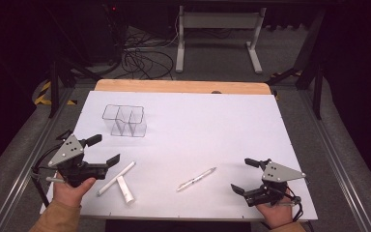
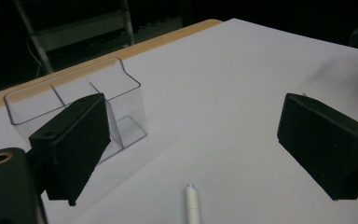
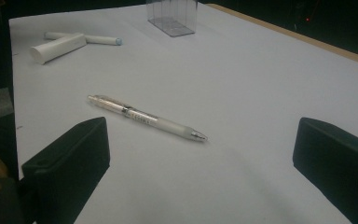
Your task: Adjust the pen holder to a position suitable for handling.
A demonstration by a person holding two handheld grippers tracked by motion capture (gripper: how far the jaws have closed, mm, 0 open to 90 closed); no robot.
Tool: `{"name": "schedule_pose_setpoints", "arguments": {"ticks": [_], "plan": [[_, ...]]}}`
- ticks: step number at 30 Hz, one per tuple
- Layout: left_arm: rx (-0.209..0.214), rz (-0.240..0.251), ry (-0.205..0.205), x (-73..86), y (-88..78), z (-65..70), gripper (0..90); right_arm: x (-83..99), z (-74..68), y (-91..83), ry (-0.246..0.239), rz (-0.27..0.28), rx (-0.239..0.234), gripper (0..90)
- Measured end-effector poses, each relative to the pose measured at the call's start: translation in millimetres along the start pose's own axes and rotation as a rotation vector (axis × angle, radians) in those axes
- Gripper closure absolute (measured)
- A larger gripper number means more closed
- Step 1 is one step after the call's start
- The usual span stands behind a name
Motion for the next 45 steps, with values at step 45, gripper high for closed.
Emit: {"name": "schedule_pose_setpoints", "arguments": {"ticks": [45], "plan": [[0.005, -0.307, 0.102, -9.0, 43.1, -70.7, 31.3, 2.7, -5.0, 3.7, 0.006, -0.015, -0.034, 4.1]]}}
Point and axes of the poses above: each handheld gripper's, and its own axes: y roughly forward along the jaws, x roughly out of its underside, z roughly to its right, the point moved 10 cm from there along y, roughly forward along the jaws, and after that the axes turned 12 degrees about z, right-handed, at the moved point
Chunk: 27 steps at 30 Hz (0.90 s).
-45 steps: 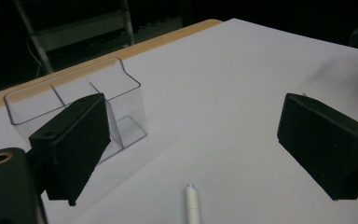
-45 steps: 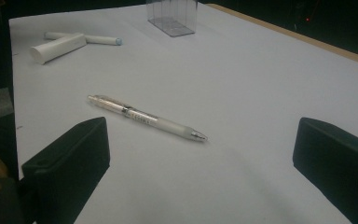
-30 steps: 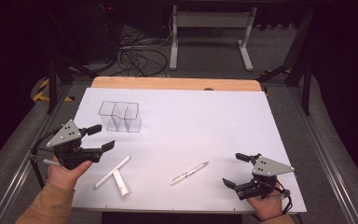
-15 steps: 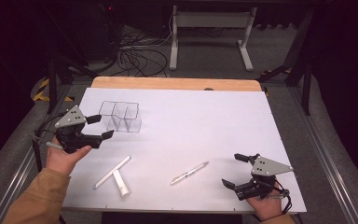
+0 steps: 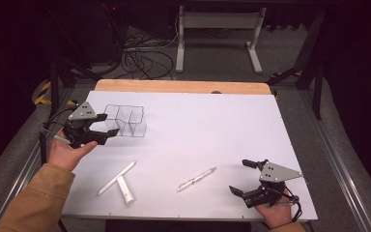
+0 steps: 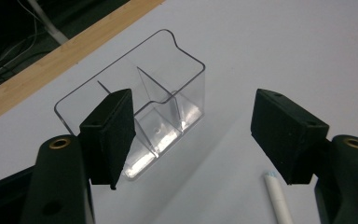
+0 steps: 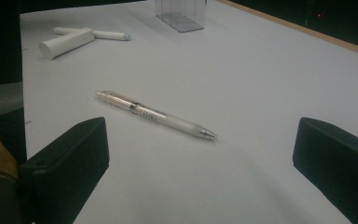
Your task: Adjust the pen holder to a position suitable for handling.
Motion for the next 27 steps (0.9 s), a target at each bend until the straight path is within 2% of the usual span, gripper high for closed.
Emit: {"name": "schedule_pose_setpoints", "arguments": {"ticks": [3, 8, 13, 18, 23, 27], "plan": [[0.002, 0.000, 0.000, -0.8, 2.8, -2.6, 31.8, -0.1, -0.2, 0.0, 0.000, 0.001, -0.002, 4.1], [0.003, -0.029, 0.006, 1.5, 8.4, -8.8, 34.7, 0.1, -0.6, 0.3, -0.001, 0.000, -0.004, 4.2], [0.001, -0.052, 0.037, 0.9, 12.4, -15.8, 39.2, 0.5, -0.7, 1.0, 0.003, -0.002, -0.005, 4.1], [-0.001, -0.068, 0.056, -0.4, 16.9, -20.0, 38.9, 0.5, -1.2, 1.0, 0.004, -0.001, -0.007, 4.2], [0.010, -0.093, 0.056, -1.9, 21.0, -24.3, 39.0, 0.6, -1.3, 1.2, 0.002, -0.001, -0.009, 4.1], [0.027, -0.130, 0.080, -1.0, 24.6, -25.5, 40.7, 0.8, -1.5, 1.4, 0.002, -0.002, -0.011, 4.2]]}}
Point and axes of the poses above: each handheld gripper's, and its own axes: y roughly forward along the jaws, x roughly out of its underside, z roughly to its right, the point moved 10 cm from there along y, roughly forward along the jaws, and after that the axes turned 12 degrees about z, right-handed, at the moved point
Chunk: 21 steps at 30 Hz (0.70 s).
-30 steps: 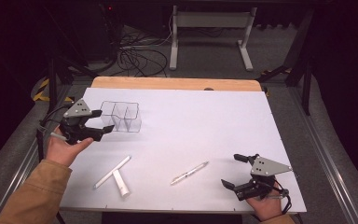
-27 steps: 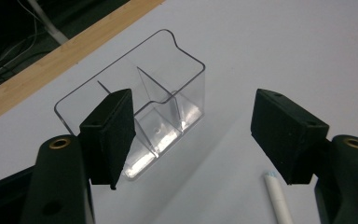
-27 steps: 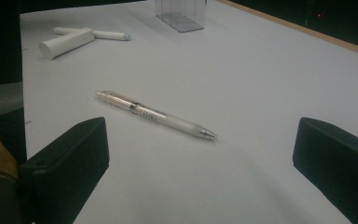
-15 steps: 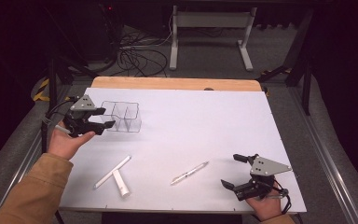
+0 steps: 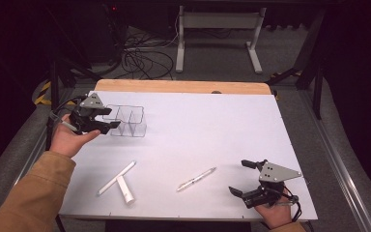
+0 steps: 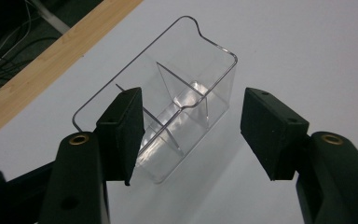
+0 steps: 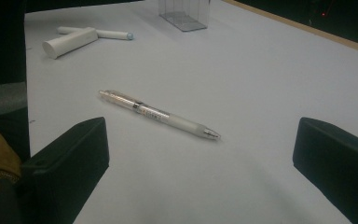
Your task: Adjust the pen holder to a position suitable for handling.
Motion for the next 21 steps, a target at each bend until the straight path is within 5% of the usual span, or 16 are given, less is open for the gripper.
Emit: {"name": "schedule_pose_setpoints", "arguments": {"ticks": [10, 16, 21], "plan": [[0.102, -0.069, 0.083, -2.5, 13.2, 1.4, 49.8, 0.3, -1.4, 0.0, 0.001, -0.003, -0.009, 4.2], [0.109, -0.100, 0.152, 0.5, 22.2, -2.7, 54.6, 0.3, -1.9, -0.3, -0.002, -0.003, -0.013, 4.2], [0.117, -0.160, 0.171, 4.6, 28.3, -4.9, 59.0, 0.4, -2.3, -0.1, -0.003, -0.004, -0.015, 4.1]]}}
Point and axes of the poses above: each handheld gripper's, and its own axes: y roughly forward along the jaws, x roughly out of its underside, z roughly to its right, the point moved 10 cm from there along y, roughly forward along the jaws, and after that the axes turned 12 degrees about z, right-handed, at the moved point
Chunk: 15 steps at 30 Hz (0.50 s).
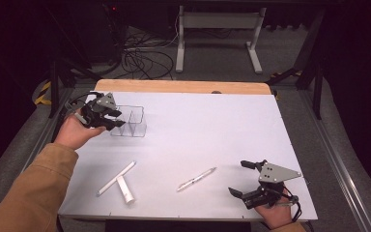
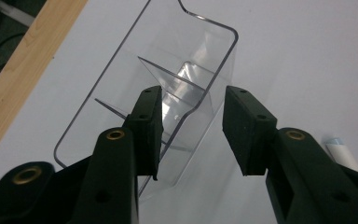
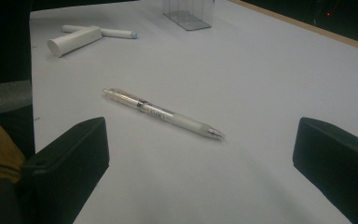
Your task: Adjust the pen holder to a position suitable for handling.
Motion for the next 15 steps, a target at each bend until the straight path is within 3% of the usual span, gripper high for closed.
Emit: {"name": "schedule_pose_setpoints", "arguments": {"ticks": [4, 6, 9, 15], "plan": [[0.004, -0.024, 0.021, -0.1, 5.1, -0.5, 62.8, 0.0, -0.2, 0.1, 0.000, 0.001, -0.002, 4.2], [-0.007, -0.064, 0.051, 1.1, 7.0, -0.8, 63.3, 0.0, -0.4, 0.0, 0.000, 0.001, -0.003, 4.1], [0.009, -0.102, 0.072, 0.8, 10.4, 1.4, 63.8, 0.3, -0.4, 0.0, 0.000, -0.001, -0.003, 4.2], [0.030, -0.147, 0.076, 1.1, 19.6, 2.9, 65.1, 0.4, -0.9, 0.1, -0.002, -0.001, -0.006, 4.1]]}}
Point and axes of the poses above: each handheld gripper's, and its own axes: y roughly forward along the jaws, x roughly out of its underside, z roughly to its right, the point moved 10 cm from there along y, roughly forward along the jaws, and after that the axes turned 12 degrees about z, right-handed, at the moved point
